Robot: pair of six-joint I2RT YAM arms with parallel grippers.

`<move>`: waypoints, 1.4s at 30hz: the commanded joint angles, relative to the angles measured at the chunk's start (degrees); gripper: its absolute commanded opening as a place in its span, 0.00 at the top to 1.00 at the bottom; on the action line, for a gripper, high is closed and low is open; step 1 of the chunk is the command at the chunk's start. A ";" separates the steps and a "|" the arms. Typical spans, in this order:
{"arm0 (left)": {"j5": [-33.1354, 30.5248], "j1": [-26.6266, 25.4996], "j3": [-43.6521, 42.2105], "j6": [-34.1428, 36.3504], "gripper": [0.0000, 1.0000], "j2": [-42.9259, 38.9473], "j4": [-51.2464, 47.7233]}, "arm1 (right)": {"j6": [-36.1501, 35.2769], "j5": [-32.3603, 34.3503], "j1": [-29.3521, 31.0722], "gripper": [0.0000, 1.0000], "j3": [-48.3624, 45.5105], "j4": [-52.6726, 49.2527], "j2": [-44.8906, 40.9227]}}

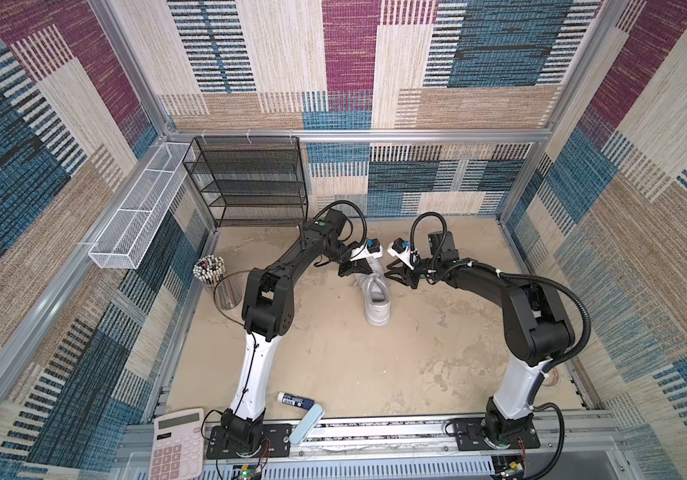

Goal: Tie the shoes

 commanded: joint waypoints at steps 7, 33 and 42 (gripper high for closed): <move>1.71 0.08 0.15 1.02 1.00 -0.08 -0.85 | -3.74 -0.39 1.07 0.66 1.85 -2.44 1.25; 1.31 0.11 -0.29 0.80 1.00 -0.61 -0.88 | -4.34 -1.65 1.94 1.00 5.33 -5.49 3.90; -1.61 0.23 -1.25 2.02 1.00 -2.31 -0.88 | -4.45 0.72 1.89 1.00 3.47 -5.37 1.50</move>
